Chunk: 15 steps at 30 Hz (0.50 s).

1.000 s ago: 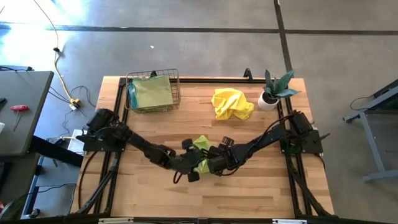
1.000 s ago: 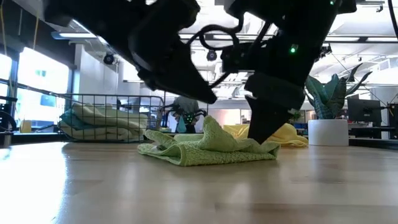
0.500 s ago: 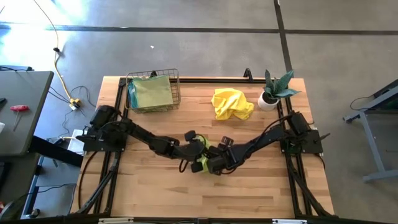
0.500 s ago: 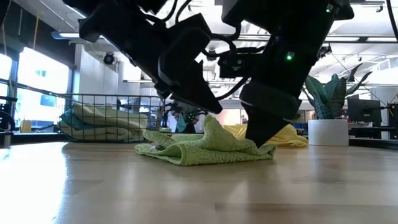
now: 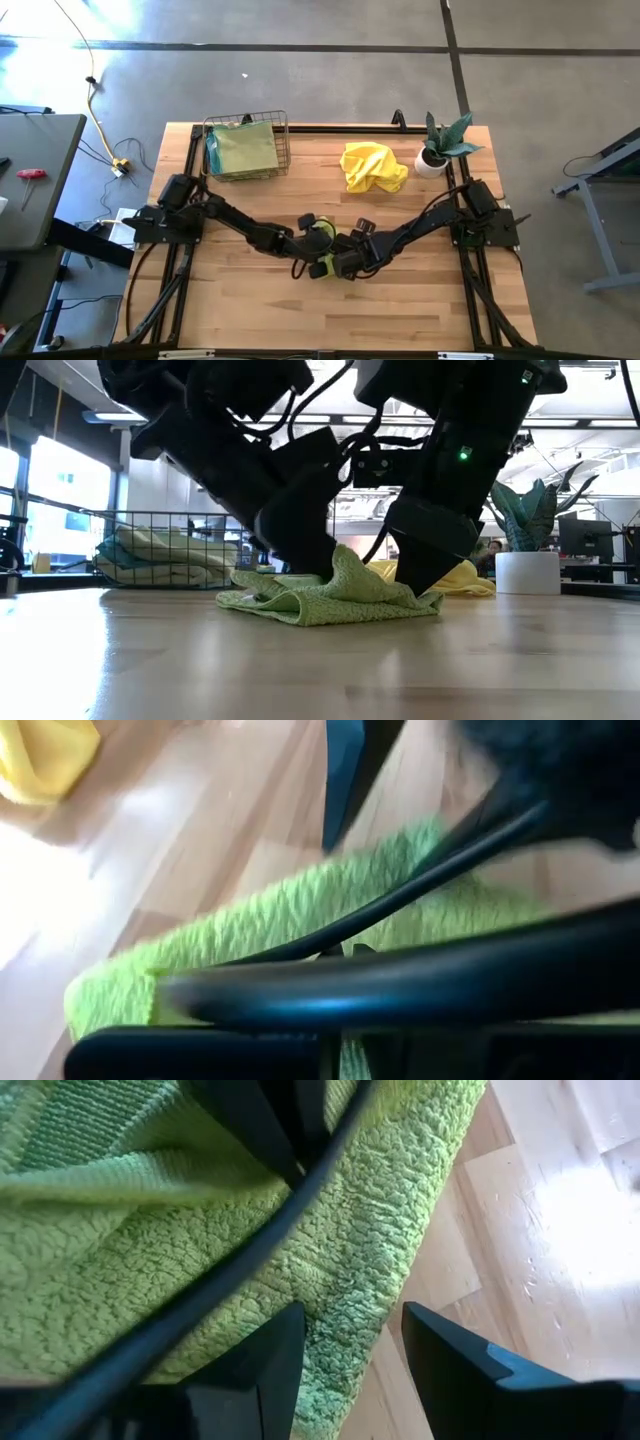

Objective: Fold microfiber towels
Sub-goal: Fold the light green towel

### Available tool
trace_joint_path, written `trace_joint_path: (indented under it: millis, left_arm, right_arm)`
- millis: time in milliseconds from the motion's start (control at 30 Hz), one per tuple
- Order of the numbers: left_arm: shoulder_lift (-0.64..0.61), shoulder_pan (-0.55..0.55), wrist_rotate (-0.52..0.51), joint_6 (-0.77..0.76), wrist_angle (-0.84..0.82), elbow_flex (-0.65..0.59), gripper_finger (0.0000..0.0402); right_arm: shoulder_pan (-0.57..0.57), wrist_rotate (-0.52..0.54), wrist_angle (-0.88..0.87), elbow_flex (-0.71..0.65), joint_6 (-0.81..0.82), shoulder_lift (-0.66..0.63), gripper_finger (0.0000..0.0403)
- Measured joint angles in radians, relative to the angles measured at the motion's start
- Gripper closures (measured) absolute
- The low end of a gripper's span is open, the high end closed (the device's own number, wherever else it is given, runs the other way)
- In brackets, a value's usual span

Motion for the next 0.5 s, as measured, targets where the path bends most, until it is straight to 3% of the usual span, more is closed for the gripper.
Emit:
trace_joint_path:
  millis: [267,500]
  left_arm:
    - [-0.064,-0.021,0.132,-0.137,-0.254,-0.001,0.0383]
    - [-0.181,-0.084,0.122,-0.187,-0.365,-0.003,0.0383]
  right_arm:
    - [-0.002,0.013,0.003,0.001,0.005,0.0,0.0237]
    - [-0.015,0.015,0.007,0.001,-0.001,0.0,0.0237]
